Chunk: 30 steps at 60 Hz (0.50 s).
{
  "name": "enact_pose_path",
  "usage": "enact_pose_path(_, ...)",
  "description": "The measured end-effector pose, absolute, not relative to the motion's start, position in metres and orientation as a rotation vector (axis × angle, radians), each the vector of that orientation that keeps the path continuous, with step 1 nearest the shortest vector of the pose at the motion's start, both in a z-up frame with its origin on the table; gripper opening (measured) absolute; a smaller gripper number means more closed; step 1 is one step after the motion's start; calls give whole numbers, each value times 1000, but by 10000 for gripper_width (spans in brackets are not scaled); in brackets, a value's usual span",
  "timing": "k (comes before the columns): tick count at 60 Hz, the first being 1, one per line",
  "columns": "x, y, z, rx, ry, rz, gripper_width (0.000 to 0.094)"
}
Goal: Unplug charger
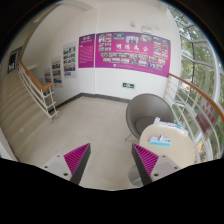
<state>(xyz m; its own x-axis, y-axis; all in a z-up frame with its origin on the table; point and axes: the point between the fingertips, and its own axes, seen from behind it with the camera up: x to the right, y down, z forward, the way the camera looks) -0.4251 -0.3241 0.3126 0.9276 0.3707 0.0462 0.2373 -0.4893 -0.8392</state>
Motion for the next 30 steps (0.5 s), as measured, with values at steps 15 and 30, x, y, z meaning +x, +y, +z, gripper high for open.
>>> enact_pose_path(15, -389, -311, 237, -2206, -376, 112, 853)
enact_pose_path(30, -273, -238, 145, -2257, -248, -10, 855)
